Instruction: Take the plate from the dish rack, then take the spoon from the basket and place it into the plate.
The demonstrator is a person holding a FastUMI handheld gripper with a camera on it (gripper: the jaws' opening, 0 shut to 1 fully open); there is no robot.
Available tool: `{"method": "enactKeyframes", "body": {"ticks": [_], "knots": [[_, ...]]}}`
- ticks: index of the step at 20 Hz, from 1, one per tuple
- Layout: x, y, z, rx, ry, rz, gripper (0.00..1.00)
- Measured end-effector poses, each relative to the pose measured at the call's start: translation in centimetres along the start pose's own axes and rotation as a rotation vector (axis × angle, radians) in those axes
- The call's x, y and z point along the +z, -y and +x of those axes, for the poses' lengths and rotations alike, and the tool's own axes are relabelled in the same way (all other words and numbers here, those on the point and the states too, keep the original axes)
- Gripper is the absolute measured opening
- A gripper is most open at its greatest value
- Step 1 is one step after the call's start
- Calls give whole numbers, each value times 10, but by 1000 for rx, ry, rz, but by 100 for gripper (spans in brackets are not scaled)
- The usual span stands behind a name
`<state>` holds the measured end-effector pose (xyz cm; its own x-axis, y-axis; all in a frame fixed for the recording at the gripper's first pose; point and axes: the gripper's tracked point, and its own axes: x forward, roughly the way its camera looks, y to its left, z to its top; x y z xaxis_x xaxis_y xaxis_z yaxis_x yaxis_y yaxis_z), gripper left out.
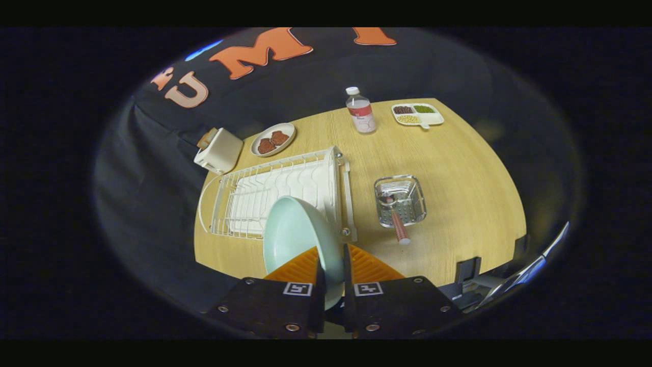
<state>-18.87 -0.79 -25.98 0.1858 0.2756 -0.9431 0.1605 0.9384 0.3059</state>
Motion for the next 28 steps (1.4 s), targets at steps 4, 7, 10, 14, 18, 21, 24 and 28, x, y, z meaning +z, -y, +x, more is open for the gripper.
{"method": "enactKeyframes", "body": {"ticks": [4, 7, 10, 14, 18, 21, 24, 28], "knots": [[-32, 8, 10, 74, -22, 53, 15], [-52, 21, 18, 96, -34, 69, 16], [-66, 26, 32, 115, -45, 89, 16], [-82, 24, 52, 160, -61, 111, 16], [-93, 21, 69, 186, -75, 119, 16], [-99, 22, 79, 184, -72, 118, 16], [-103, 22, 89, 179, -69, 134, 16], [-107, 19, 98, 192, -55, 182, 18]]}}
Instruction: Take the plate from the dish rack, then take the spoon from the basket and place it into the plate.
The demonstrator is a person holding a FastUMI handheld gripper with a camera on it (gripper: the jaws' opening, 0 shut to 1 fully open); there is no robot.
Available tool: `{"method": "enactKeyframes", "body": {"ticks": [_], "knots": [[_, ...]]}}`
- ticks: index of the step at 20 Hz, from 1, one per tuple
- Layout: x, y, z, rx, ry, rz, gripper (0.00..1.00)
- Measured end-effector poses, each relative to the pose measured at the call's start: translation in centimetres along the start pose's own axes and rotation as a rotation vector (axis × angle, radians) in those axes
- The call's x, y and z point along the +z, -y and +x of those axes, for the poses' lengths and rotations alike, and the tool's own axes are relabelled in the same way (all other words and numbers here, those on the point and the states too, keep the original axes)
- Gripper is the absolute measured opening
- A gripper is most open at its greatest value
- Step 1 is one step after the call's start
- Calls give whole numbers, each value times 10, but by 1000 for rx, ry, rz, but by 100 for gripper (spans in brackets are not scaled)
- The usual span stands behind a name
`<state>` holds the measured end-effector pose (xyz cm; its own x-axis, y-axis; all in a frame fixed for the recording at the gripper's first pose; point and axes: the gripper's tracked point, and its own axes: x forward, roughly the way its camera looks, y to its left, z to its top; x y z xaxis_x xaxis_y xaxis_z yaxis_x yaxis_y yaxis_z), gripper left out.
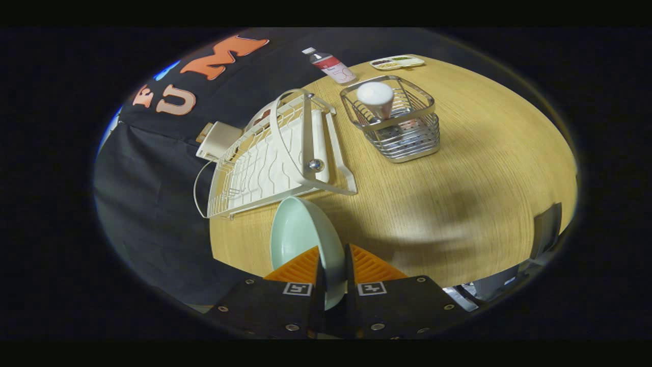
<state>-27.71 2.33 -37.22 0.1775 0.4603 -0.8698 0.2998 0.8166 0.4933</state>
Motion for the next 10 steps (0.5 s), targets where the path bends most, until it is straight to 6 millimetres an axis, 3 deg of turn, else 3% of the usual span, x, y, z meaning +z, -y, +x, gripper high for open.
{"method": "enactKeyframes", "body": {"ticks": [6, 10], "knots": [[11, 9, -1, -13, 63, 35, 26], [50, 8, -24, -24, 233, -6, 39]]}}
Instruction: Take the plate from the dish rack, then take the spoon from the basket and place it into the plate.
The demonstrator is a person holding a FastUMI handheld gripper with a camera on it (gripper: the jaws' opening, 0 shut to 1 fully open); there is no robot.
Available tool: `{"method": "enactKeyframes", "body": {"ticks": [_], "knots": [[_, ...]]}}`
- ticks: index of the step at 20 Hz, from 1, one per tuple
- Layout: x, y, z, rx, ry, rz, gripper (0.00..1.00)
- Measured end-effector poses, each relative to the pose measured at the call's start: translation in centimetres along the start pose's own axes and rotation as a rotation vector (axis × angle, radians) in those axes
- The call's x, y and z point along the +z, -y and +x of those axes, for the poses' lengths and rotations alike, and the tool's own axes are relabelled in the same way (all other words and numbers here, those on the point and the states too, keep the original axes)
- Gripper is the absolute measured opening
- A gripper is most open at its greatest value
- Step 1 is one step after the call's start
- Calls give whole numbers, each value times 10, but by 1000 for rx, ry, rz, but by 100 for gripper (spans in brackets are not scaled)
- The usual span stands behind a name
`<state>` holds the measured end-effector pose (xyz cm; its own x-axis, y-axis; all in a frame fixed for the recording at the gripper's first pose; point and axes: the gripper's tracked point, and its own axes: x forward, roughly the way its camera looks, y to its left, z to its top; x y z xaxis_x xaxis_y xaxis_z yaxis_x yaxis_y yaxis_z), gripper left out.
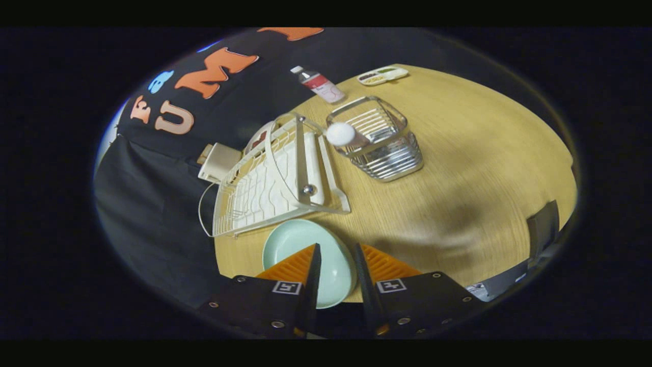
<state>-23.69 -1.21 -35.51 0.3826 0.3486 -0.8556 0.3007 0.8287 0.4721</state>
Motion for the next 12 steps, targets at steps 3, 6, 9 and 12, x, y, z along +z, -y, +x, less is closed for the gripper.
{"method": "enactKeyframes", "body": {"ticks": [3, 6, 9, 12], "knots": [[46, 0, -15, -32, 205, -127, 50], [84, -4, -35, -73, 378, -230, 58], [97, -1, -34, -121, 446, -318, 57], [97, 1, -24, -139, 448, -358, 58]]}}
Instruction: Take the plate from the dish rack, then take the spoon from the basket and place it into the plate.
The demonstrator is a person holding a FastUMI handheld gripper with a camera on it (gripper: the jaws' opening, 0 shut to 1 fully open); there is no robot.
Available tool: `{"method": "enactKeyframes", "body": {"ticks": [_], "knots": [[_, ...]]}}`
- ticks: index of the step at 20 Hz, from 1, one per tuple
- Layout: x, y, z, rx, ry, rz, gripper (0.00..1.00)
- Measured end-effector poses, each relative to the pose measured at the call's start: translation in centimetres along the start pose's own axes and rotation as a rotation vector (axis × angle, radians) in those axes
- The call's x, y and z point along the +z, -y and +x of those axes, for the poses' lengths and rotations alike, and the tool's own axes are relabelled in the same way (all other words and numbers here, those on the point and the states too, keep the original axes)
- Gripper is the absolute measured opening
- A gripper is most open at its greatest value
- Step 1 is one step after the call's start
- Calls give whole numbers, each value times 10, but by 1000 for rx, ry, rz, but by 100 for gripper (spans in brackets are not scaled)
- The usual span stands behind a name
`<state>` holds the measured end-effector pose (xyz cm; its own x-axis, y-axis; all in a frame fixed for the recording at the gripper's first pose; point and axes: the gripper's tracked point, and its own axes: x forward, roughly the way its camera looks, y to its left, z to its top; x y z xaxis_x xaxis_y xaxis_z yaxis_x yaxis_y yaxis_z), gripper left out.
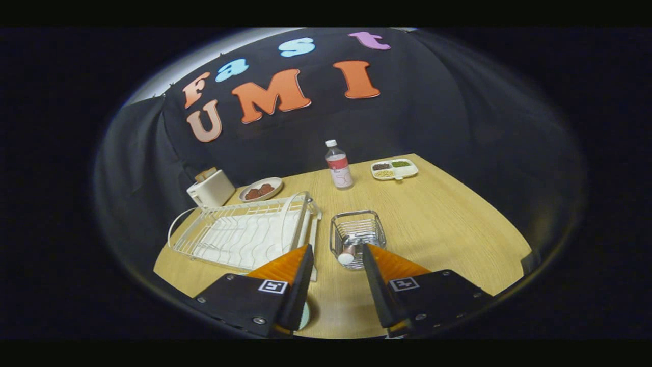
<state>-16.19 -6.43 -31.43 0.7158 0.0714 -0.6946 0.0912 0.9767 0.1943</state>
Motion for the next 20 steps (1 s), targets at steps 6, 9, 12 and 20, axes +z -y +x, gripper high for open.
{"method": "enactKeyframes", "body": {"ticks": [6, 9, 12, 20], "knots": [[-10, 6, 22, -36, 10, -62, 47], [-14, 13, 27, -75, 11, -114, 29], [-10, 11, 30, -81, 19, -114, 17], [25, 3, 19, -66, 19, -95, 12]]}}
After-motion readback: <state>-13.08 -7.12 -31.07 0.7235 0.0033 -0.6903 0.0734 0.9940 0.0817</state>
